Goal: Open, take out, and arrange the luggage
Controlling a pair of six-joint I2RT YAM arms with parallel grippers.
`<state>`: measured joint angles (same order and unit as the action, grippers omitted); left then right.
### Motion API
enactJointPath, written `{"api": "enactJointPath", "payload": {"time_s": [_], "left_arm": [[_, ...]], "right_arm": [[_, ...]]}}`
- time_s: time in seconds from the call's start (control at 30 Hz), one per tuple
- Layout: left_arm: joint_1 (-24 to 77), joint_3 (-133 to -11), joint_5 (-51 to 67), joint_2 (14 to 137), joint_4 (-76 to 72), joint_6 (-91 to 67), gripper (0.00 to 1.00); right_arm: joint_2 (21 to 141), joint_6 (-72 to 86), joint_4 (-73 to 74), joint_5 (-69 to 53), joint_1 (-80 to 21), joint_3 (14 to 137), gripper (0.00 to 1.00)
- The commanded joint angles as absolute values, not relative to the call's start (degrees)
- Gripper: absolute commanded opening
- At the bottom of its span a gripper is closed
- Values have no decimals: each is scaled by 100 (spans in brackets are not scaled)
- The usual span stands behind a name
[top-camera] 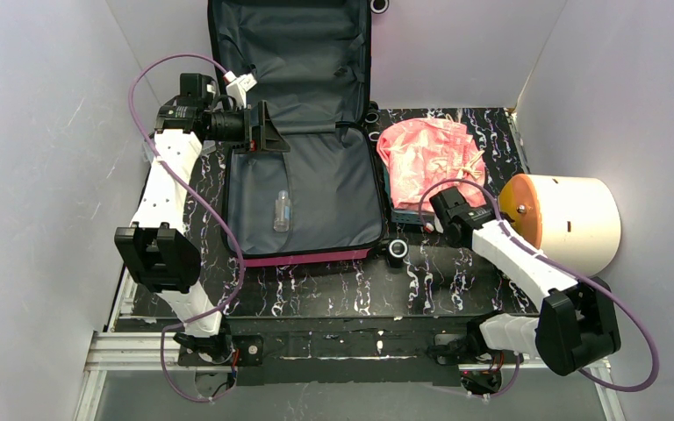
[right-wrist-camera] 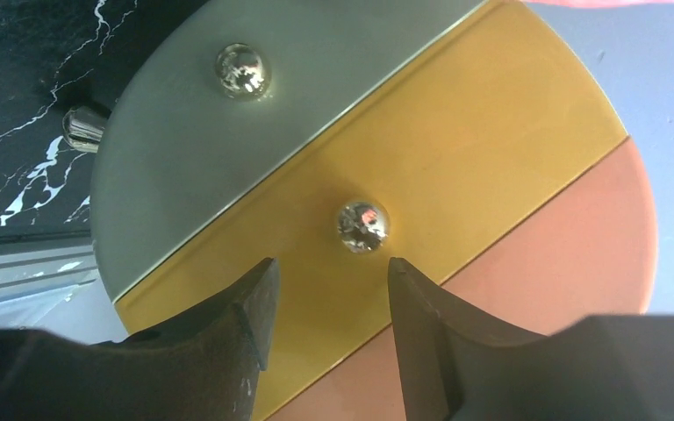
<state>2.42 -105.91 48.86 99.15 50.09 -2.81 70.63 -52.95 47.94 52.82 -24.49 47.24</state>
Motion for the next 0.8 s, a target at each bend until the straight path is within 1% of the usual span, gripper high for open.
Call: {"api": "enactJointPath", "payload": {"time_s": [0.0, 0.1, 0.2, 0.27, 0.37, 0.63, 0.77], "left_arm": [[202, -10806, 5141, 9879, 5113, -308, 98], [199, -10820, 5150, 9859, 5122, -321, 98], [188, -10822, 5150, 9840, 5117, -310, 98], [185, -10803, 5150, 9836, 5117, -317, 98], [184, -10795, 5142, 9832, 5124, -314, 98], [164, -10817, 5159, 9832, 5119, -321, 98], [149, -10815, 5182, 9827, 5122, -334, 98]], "right_arm": [[6922, -5892, 4043, 5407, -2417, 4540, 57], [7183, -5964, 3946, 5543, -2387, 4699, 56], [7193, -6216, 3689, 5473, -2365, 4671, 56], [7200, -6341, 3531, 5431, -2364, 4621, 53], [7308, -6232, 3729, 5482, -2332, 4627, 52], [7118, -6460, 3549, 5489, -2078, 4346, 50], [7067, -6527, 3422, 5460, -2022, 4220, 47]]}}
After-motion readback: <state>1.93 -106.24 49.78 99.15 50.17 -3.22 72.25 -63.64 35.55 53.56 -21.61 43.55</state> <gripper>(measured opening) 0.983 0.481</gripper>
